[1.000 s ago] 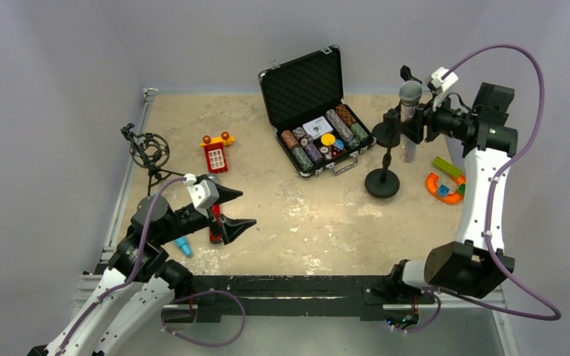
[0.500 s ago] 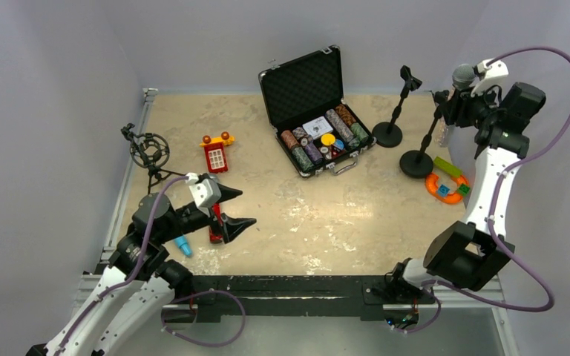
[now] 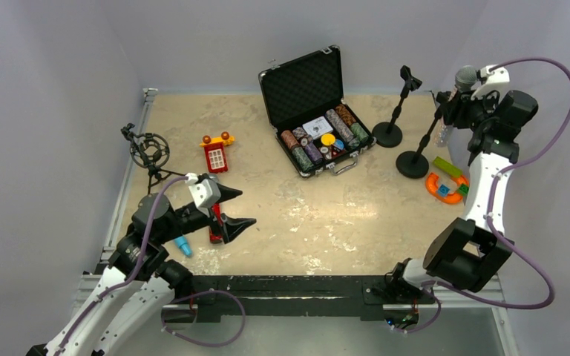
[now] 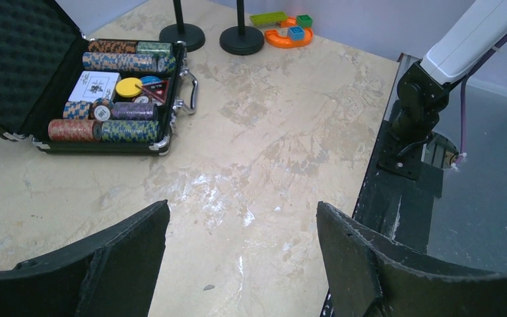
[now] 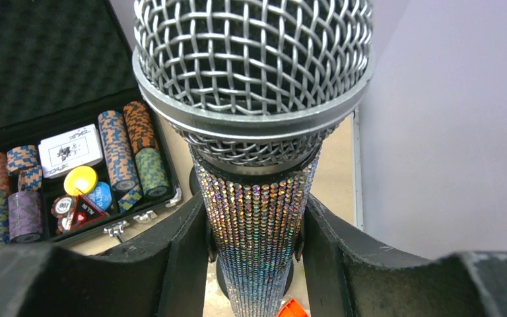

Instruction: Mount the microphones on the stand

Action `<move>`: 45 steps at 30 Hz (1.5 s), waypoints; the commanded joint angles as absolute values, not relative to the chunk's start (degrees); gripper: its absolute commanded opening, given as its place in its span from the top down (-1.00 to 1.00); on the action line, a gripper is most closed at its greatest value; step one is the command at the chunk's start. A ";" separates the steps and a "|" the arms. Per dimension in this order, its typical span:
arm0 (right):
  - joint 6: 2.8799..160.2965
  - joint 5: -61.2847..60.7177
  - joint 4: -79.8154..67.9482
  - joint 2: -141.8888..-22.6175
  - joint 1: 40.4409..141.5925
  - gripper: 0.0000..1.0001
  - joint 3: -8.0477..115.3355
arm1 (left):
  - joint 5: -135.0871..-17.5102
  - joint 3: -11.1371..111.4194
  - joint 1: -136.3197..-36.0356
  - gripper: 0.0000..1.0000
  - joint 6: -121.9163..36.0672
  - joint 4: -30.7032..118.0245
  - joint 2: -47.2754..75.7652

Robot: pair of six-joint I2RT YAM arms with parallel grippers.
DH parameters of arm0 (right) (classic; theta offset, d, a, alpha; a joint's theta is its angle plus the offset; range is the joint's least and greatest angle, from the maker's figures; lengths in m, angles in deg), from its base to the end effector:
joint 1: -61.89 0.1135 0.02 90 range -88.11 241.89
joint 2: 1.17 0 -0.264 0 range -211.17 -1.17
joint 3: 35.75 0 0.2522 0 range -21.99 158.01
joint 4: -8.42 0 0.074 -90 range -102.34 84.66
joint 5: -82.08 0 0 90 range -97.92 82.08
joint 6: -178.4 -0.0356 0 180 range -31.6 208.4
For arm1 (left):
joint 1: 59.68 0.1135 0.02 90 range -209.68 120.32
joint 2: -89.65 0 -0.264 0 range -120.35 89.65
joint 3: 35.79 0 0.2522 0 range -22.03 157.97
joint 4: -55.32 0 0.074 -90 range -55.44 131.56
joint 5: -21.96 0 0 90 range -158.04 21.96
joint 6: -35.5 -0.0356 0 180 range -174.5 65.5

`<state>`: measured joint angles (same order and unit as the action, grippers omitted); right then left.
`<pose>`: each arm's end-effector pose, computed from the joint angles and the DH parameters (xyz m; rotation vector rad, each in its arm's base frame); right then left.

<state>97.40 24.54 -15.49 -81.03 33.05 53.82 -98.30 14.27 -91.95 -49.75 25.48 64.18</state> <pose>0.2921 -0.1391 0.3904 -0.0884 1.7773 0.0398 0.0879 -0.0767 0.3224 0.8040 1.5368 -0.9195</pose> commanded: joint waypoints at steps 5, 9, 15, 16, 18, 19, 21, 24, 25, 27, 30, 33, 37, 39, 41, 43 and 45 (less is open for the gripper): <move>98.18 27.70 -12.63 -75.02 32.97 -0.33 51.28 | -98.62 16.57 -91.98 -0.71 -50.11 25.44 65.35; 98.01 27.17 -14.00 -72.92 32.88 -0.60 52.55 | -98.70 17.03 -92.02 -0.72 -50.27 24.97 65.65; 98.05 26.67 -16.13 -70.06 32.89 -0.74 55.79 | -98.97 17.59 -92.02 -0.72 -50.70 23.94 66.17; 98.10 26.62 -16.46 -69.59 32.87 -0.76 56.52 | -99.05 17.61 -91.97 -0.72 -50.79 23.85 66.28; 98.58 26.69 -17.78 -69.23 32.85 -0.77 58.39 | -99.06 17.68 -91.97 -0.72 -51.04 23.60 66.54; 98.74 26.70 -18.39 -69.20 32.88 -0.77 59.28 | -99.06 17.76 -92.00 -0.72 -51.21 23.40 66.54; 99.44 26.21 -19.74 -69.20 32.95 -0.78 61.19 | -99.02 17.87 -91.94 -0.72 -51.36 23.25 66.54; 99.72 27.23 -21.64 -69.58 33.02 -0.78 64.11 | -99.06 18.15 -91.99 -0.72 -51.76 22.95 66.52; 99.80 27.61 -22.30 -69.75 33.12 -0.78 65.08 | -99.00 18.22 -91.99 -0.72 -51.78 22.93 66.48; 99.89 28.27 -23.48 -70.24 33.44 -0.78 66.98 | -98.85 18.23 -91.98 -0.73 -51.82 23.09 66.45; 100.67 28.89 -25.62 -71.31 34.42 -0.78 69.74 | -98.59 18.23 -91.95 -0.73 -52.02 23.26 66.20; 101.49 28.31 -27.09 -72.59 35.93 -0.78 72.75 | -98.44 18.30 -91.96 -0.74 -52.26 23.51 65.78; 103.47 27.60 -28.84 -74.57 38.85 -0.78 76.68 | -98.27 18.72 -92.01 -0.74 -52.44 23.47 65.16; 105.68 27.23 -31.89 -76.70 41.78 -0.78 79.64 | -98.08 19.05 -91.97 -0.74 -52.36 23.43 64.85; 107.23 26.81 -35.84 -79.52 44.79 -0.78 83.40 | -97.95 19.31 -92.00 -0.74 -52.27 23.52 64.58; 107.39 25.45 -38.56 -82.61 47.77 -0.77 86.43 | -97.69 19.43 -92.01 -0.75 -51.81 23.68 64.20; 107.38 22.78 -40.35 -85.80 49.75 -0.76 88.52 | -97.51 19.39 -92.02 -0.75 -51.34 24.06 63.82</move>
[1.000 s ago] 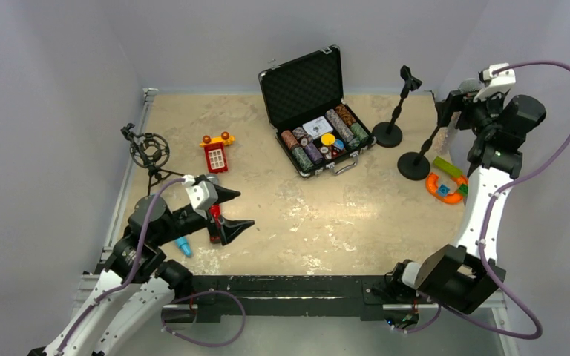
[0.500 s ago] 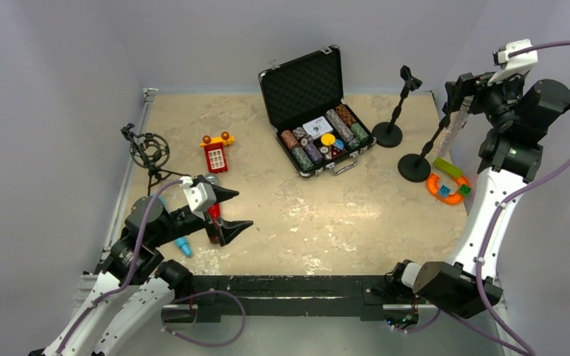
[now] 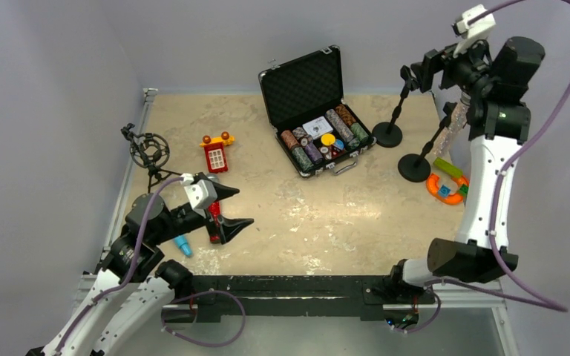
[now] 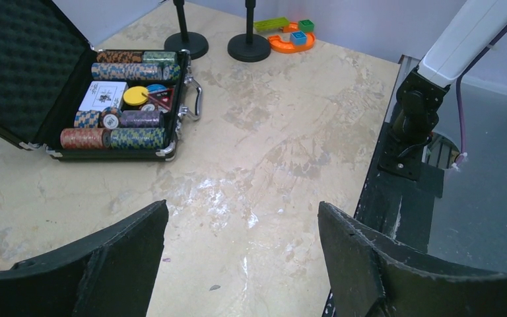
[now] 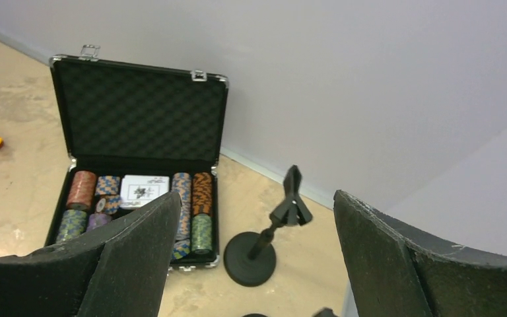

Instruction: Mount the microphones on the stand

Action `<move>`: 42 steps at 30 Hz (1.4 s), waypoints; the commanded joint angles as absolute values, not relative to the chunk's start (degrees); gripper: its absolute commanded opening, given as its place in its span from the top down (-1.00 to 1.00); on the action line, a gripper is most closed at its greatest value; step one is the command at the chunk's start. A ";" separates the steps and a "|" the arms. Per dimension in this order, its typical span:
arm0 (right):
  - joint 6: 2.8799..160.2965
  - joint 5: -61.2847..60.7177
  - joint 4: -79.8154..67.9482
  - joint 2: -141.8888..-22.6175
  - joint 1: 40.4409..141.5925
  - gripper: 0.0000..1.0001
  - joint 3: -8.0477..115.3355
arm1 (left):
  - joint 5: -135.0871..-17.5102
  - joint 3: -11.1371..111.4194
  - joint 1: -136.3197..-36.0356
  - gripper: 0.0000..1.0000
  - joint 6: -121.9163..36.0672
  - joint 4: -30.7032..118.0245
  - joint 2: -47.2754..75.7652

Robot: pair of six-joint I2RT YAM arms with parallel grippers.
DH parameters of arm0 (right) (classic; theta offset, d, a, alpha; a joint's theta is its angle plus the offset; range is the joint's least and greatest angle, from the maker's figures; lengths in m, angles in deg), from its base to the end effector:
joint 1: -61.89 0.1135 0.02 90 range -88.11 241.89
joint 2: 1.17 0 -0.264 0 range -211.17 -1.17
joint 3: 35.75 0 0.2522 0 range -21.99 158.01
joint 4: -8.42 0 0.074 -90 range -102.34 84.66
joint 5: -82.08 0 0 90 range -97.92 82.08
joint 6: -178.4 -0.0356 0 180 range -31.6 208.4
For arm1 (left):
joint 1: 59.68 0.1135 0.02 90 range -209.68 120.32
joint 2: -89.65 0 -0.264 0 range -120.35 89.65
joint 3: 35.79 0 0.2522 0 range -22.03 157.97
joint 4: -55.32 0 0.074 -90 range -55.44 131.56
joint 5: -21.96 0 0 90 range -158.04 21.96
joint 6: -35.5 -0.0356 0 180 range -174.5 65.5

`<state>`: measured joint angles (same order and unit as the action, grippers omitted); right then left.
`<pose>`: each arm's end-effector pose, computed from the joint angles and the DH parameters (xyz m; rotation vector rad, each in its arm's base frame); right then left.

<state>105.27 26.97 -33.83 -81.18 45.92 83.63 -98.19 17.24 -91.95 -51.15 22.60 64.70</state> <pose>0.2673 -0.0553 0.5283 -0.4737 1.5411 0.0504 0.0814 -0.0726 0.3351 0.8186 1.5134 -0.8992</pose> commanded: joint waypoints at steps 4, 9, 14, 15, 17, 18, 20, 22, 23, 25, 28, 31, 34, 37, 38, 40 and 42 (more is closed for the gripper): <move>107.01 14.30 -42.59 -92.42 54.83 -0.75 91.80 | -97.40 19.03 -91.97 -0.75 -49.73 25.33 62.93; 103.73 2.59 -39.43 -98.42 58.00 -0.73 93.91 | -96.93 18.89 -91.96 -0.75 -48.66 26.15 61.94; 102.45 -6.44 -36.98 -104.01 59.63 -0.72 96.37 | -96.54 18.37 -92.02 -0.76 -48.11 26.78 61.32; 102.46 -7.44 -36.87 -105.15 59.68 -0.71 97.10 | -96.59 18.28 -92.02 -0.76 -48.09 26.83 61.15; 102.47 -9.64 -37.06 -107.43 59.69 -0.69 98.86 | -96.52 18.14 -92.00 -0.76 -48.13 26.89 61.01; 102.47 -10.13 -37.15 -108.53 59.69 -0.68 99.75 | -96.51 18.06 -91.98 -0.76 -48.17 26.89 60.97; 102.51 -11.11 -37.53 -110.41 59.69 -0.66 101.21 | -96.44 17.97 -91.97 -0.76 -48.17 26.81 60.96; 102.55 -11.50 -37.52 -111.72 59.69 -0.65 101.86 | -96.35 17.88 -91.97 -0.76 -48.33 26.60 61.01; 102.62 -11.36 -37.55 -112.26 59.69 -0.65 102.07 | -96.34 17.80 -91.98 -0.76 -48.47 26.43 61.07; 102.77 -10.84 -37.59 -113.32 59.69 -0.62 102.48 | -96.22 17.74 -91.95 -0.76 -48.66 26.20 61.09; 103.28 -9.94 -37.51 -114.52 59.69 -0.56 102.70 | -96.28 17.70 -92.03 -0.76 -48.70 26.03 61.17; 103.58 -8.59 -37.64 -115.34 59.69 -0.36 103.35 | -96.29 17.78 -92.01 -0.76 -48.64 26.00 61.24; 103.77 -8.10 -38.07 -116.07 59.69 -0.11 104.34 | -96.17 17.85 -91.96 -0.76 -48.53 25.79 61.39; 104.19 -7.39 -38.50 -116.45 59.68 0.03 104.49 | -96.01 17.96 -91.95 -0.76 -48.53 25.23 61.60; 104.35 -6.66 -38.67 -116.53 59.65 0.09 104.51 | -95.92 18.04 -91.97 -0.76 -48.53 25.09 61.69; 104.64 -6.23 -38.90 -116.40 59.61 0.27 104.36 | -95.81 18.09 -92.04 -0.76 -48.61 24.64 61.91; 104.77 -5.81 -39.11 -115.92 59.60 0.46 103.95 | -95.72 18.20 -91.98 -0.76 -48.68 24.39 62.08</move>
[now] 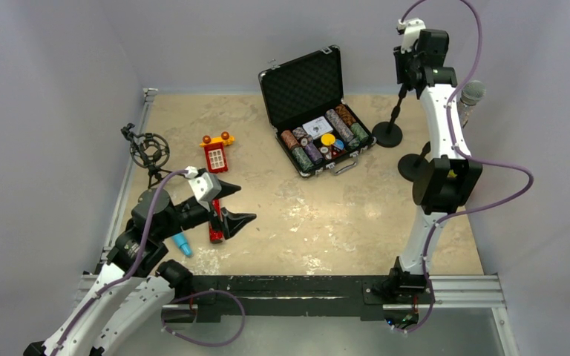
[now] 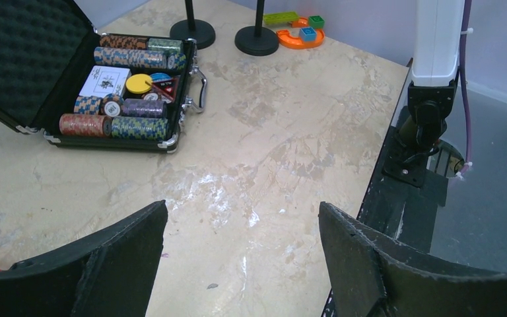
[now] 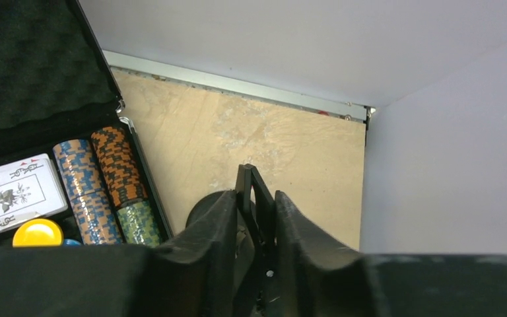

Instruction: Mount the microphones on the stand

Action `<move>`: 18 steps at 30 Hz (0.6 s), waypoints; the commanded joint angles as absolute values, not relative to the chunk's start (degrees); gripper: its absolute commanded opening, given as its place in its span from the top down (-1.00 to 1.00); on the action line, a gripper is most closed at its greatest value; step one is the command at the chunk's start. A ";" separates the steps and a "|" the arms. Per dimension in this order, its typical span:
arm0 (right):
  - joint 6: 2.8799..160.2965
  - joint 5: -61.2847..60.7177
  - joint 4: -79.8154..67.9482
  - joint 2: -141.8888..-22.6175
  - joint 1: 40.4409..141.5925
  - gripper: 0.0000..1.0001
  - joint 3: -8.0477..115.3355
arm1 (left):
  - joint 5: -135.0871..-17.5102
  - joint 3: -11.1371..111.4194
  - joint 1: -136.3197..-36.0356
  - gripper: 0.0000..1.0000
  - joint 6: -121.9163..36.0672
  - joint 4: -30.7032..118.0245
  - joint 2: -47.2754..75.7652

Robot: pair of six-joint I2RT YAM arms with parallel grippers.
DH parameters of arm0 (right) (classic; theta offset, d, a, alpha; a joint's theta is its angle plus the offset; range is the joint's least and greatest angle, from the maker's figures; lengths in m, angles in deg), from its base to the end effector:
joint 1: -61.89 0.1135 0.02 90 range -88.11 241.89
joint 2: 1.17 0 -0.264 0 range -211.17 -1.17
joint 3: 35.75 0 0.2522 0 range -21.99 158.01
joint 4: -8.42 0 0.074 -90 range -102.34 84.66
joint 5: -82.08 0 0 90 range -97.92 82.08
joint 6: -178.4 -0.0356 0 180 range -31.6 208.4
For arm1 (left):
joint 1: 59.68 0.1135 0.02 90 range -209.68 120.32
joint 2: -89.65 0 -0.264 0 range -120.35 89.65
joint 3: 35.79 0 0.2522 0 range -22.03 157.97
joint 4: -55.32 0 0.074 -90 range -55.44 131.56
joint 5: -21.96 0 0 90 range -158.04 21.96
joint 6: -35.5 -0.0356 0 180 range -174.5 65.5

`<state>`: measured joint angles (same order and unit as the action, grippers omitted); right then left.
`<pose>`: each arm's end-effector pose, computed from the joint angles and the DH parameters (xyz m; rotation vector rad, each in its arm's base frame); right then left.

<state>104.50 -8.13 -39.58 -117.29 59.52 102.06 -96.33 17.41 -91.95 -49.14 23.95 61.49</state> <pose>0.4684 -0.0195 0.3952 -0.2411 2.0219 -0.2066 0.0928 -0.0786 0.3332 0.7720 1.5711 -0.9004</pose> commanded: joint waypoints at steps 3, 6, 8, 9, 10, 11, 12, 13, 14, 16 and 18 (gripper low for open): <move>105.05 -5.26 -38.94 -114.24 59.60 0.69 102.47 | -95.72 18.46 -91.98 -0.76 -48.70 23.95 62.29; 105.48 -4.75 -38.34 -111.08 59.65 0.79 100.11 | -95.63 18.81 -92.01 -0.76 -48.86 23.48 62.64; 105.40 -4.07 -38.08 -108.57 59.61 0.81 98.56 | -95.71 19.05 -91.98 -0.76 -48.97 23.13 62.88; 105.24 -3.55 -38.11 -107.12 59.60 0.83 97.76 | -95.68 19.16 -92.02 -0.76 -48.97 22.98 63.05; 105.05 -3.19 -38.24 -105.69 59.60 0.83 97.05 | -95.71 19.31 -92.02 -0.76 -48.97 22.74 63.21; 104.91 -2.92 -38.36 -104.06 59.60 0.84 96.10 | -95.70 19.48 -91.97 -0.76 -49.03 22.48 63.34; 104.75 -2.51 -38.41 -102.44 59.60 0.85 95.14 | -95.68 19.66 -92.02 -0.76 -49.13 22.34 63.55; 104.73 -2.16 -38.47 -100.89 59.60 0.86 93.91 | -95.72 19.76 -91.96 -0.76 -49.26 22.26 63.75; 104.64 -1.68 -38.47 -99.21 59.65 0.86 92.61 | -95.60 19.80 -92.01 -0.77 -49.23 22.15 63.87; 104.56 -0.75 -38.64 -96.22 59.69 0.87 89.93 | -95.70 19.89 -91.99 -0.77 -49.19 22.13 64.07; 104.51 0.62 -38.78 -93.38 59.69 0.88 86.71 | -95.82 20.13 -92.01 -0.77 -49.14 22.14 63.95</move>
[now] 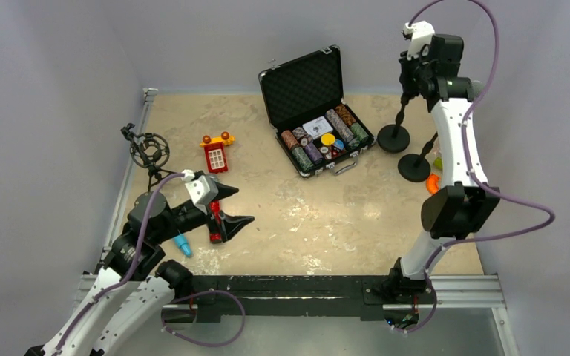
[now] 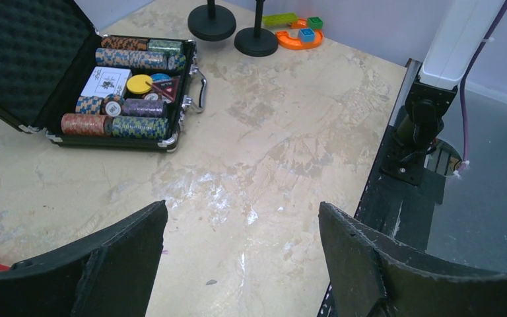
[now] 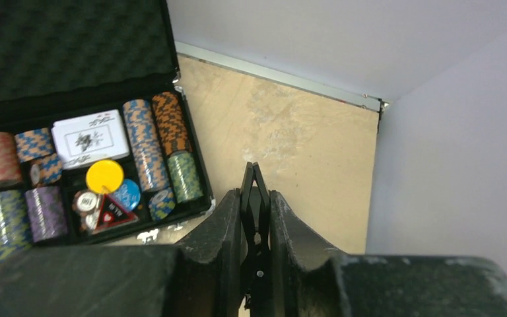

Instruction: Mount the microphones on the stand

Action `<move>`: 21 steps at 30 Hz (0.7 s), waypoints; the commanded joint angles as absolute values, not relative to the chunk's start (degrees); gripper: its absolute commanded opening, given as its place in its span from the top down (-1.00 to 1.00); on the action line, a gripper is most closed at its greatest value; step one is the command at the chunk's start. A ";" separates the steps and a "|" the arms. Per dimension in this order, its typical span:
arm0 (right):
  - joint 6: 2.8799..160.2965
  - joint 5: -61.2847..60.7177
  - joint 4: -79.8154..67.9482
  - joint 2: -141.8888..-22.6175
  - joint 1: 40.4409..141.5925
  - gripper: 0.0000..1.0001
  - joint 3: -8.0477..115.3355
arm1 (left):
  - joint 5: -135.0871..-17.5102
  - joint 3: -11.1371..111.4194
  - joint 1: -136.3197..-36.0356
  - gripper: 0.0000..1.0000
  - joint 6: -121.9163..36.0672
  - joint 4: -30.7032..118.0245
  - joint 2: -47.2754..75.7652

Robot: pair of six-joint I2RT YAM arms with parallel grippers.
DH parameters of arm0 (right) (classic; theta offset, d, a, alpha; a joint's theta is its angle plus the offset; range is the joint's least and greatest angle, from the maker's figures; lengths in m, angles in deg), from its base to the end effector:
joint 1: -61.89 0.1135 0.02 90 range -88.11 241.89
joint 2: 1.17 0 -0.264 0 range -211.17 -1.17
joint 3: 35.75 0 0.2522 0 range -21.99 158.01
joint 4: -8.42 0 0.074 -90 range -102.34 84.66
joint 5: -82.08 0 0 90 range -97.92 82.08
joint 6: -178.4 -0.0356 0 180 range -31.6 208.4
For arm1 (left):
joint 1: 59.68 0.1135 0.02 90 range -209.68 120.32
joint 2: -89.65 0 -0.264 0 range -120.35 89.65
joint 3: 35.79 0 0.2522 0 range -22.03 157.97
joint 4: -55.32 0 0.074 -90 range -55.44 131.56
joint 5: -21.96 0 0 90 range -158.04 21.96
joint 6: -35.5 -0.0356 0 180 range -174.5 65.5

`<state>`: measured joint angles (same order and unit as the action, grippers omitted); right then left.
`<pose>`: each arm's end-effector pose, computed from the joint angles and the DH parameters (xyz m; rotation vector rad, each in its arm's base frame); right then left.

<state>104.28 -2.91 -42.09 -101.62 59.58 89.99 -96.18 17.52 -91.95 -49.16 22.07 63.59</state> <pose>0.3947 -0.0128 0.4342 -0.2929 1.9896 -0.1147 0.0856 -0.0739 0.3339 0.7698 1.5656 -0.8977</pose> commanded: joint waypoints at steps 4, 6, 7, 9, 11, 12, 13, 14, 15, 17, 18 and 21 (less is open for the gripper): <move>104.66 5.58 -39.99 -87.96 59.93 0.89 82.10 | -96.09 20.87 -92.00 -0.77 -49.31 21.79 63.62; 104.66 9.78 -41.14 -85.23 60.36 0.89 80.17 | -96.11 21.16 -92.00 -0.77 -49.47 21.74 63.61; 104.84 12.74 -41.89 -84.12 60.69 0.89 79.27 | -96.03 21.27 -92.03 -0.77 -49.56 21.63 63.54; 105.47 18.36 -43.71 -82.11 61.43 0.89 76.98 | -95.93 21.30 -91.95 -0.77 -49.67 21.44 63.43; 106.50 24.13 -45.15 -80.21 64.49 0.89 74.47 | -96.18 21.01 -92.02 -0.77 -49.35 21.62 63.02; 107.27 26.91 -45.71 -79.19 65.65 0.89 73.11 | -96.16 20.84 -92.00 -0.77 -48.93 21.75 62.82; 108.24 29.39 -46.15 -78.20 67.30 0.89 71.55 | -96.17 20.66 -91.96 -0.77 -48.31 21.96 62.58; 109.53 31.47 -46.50 -77.15 69.07 0.89 69.96 | -96.12 20.42 -92.01 -0.77 -47.70 22.27 62.36; 110.83 33.12 -46.69 -76.17 70.97 0.89 68.29 | -95.97 20.16 -92.01 -0.77 -46.94 22.52 62.09; 113.62 35.35 -46.76 -74.33 75.42 0.88 65.17 | -95.35 19.75 -92.02 -0.77 -45.60 22.89 61.82; 114.58 35.79 -46.47 -73.64 77.84 0.88 63.58 | -94.61 19.58 -91.96 -0.77 -44.77 23.00 61.72; 117.31 34.88 -45.54 -72.80 84.36 0.87 60.01 | -91.69 19.37 -92.01 -0.77 -42.62 22.37 61.61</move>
<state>111.63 29.31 -48.28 -75.87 78.05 62.28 -95.28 18.99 -91.95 -46.58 20.93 61.90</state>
